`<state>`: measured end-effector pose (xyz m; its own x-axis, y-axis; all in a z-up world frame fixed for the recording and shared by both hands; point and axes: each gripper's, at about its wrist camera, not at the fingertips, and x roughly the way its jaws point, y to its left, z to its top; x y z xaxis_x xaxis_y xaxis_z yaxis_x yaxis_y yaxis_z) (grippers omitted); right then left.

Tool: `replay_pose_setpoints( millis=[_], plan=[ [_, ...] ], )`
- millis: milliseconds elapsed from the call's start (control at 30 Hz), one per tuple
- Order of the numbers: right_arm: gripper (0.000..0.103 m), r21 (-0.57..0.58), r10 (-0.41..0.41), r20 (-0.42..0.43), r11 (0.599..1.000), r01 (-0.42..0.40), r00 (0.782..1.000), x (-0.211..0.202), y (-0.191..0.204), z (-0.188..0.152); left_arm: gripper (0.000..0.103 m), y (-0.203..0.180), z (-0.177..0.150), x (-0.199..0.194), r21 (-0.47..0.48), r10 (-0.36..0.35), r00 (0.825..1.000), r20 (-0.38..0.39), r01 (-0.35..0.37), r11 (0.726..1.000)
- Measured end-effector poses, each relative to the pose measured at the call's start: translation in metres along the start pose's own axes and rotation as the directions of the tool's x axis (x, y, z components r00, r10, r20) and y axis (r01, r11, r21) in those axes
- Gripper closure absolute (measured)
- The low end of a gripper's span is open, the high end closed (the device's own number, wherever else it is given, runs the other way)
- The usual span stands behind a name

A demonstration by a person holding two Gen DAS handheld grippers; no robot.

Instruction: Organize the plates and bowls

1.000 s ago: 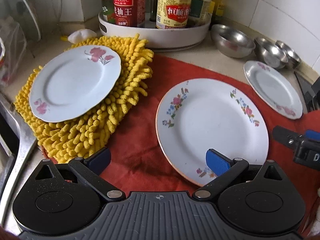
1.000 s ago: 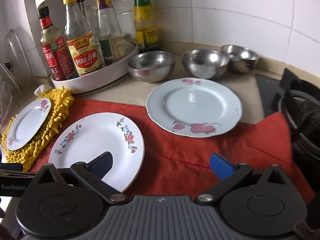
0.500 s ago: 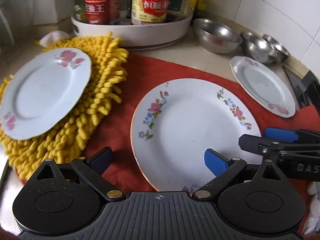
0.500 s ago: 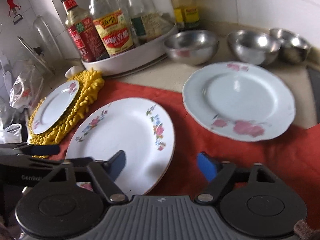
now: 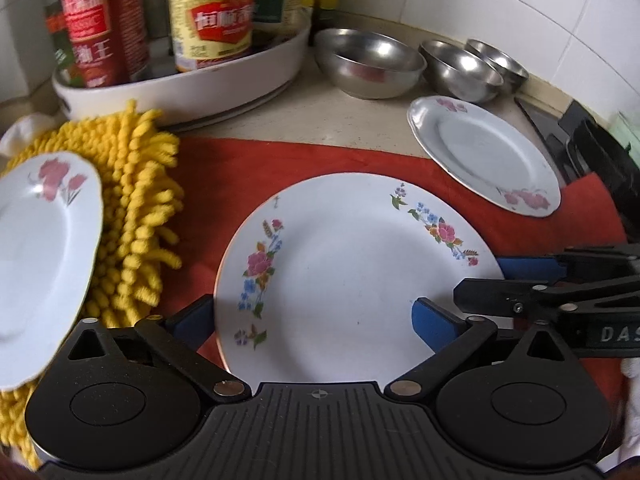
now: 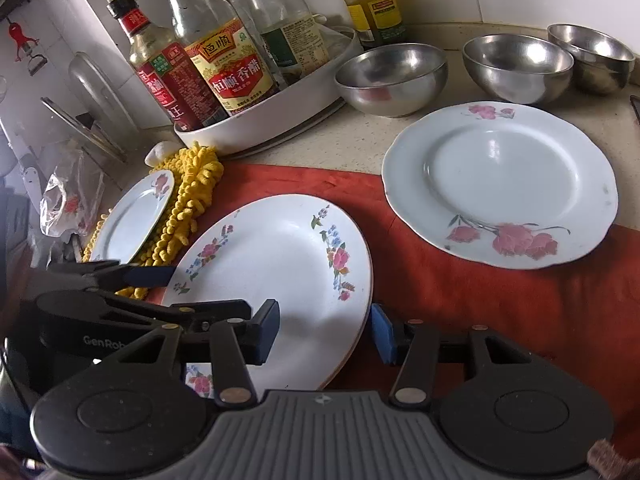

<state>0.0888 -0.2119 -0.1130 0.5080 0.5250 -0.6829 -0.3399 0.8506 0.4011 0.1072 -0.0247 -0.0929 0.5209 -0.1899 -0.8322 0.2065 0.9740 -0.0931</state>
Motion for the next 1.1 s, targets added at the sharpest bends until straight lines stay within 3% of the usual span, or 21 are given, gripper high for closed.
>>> replay_pose_setpoints(
  millis=[100, 667, 1100],
  plan=[
    [0.056, 0.001, -0.002, 0.008, 1.000, 0.002, 1.000, -0.001, 0.000, -0.001, 0.000, -0.008, -0.002, 0.002, 0.054, 0.026, 1.000, 0.007, -0.027, 0.998],
    [0.057, 0.090, 0.014, 0.022, 0.996, -0.016, 1.000, -0.009, -0.005, -0.006, 0.001, -0.017, 0.000, -0.006, 0.050, 0.037, 0.999, 0.010, -0.037, 0.998],
    [0.057, 0.130, -0.025, 0.038, 0.991, 0.020, 0.999, -0.048, -0.015, -0.014, 0.001, -0.048, -0.005, -0.016, 0.102, -0.017, 1.000, 0.008, 0.016, 0.995]
  ],
)
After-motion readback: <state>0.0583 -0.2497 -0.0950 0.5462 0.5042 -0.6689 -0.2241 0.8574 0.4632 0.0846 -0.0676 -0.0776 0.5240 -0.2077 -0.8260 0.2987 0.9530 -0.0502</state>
